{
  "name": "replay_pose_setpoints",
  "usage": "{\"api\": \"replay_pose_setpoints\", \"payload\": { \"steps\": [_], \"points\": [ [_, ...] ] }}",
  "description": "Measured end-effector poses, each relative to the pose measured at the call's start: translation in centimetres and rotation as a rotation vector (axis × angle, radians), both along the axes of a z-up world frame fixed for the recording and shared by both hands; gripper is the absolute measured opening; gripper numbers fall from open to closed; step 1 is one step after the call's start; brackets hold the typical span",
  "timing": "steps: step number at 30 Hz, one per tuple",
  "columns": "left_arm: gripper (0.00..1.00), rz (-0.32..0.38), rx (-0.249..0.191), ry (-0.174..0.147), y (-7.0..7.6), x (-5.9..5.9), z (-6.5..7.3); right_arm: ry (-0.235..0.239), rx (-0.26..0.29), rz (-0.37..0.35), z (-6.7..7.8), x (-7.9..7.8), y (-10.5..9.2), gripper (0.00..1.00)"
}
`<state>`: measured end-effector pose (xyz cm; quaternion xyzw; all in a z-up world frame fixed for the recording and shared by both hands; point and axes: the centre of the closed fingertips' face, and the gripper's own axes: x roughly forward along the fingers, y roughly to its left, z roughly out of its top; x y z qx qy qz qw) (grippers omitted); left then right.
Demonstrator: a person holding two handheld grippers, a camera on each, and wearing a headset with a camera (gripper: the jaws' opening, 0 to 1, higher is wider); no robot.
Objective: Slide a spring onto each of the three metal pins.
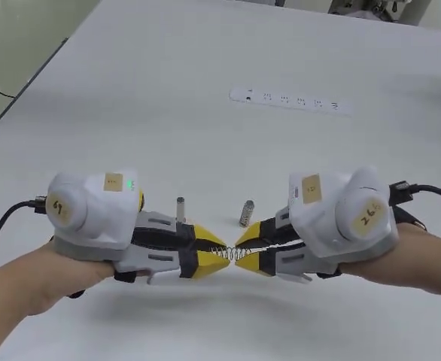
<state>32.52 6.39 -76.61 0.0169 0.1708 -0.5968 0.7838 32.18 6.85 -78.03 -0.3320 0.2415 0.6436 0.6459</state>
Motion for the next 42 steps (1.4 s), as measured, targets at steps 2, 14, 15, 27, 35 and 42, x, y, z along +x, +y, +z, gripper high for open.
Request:
{"api": "replay_pose_setpoints", "payload": {
  "steps": [2, 14, 15, 27, 35, 42],
  "points": [
    [0.02, -0.004, 0.001, 0.0, 0.0, 0.0, 0.1, -0.003, 0.003, 0.001, 0.1, 0.0, 0.0, 0.08],
    [0.02, -0.02, 0.002, 0.007, -0.2, 0.0, 0.6, -0.005, -0.008, -0.009, -0.5, 0.5, -1.1, 0.11],
    [0.02, -0.021, 0.003, 0.007, -0.2, 0.0, 0.5, -0.005, -0.007, -0.011, -0.5, 0.5, -1.1, 0.11],
    [0.02, -0.022, 0.004, 0.021, 0.0, 0.1, 0.4, -0.008, 0.003, 0.017, -0.1, 0.3, -0.9, 0.08],
    [0.02, -0.013, 0.003, 0.026, 0.2, 0.1, 0.5, -0.029, 0.014, 0.03, 0.7, 0.4, -0.7, 0.07],
    [0.02, -0.007, 0.008, 0.022, 0.4, 0.1, 0.4, -0.03, 0.034, 0.033, 1.9, 0.5, -0.4, 0.07]
  ]
}}
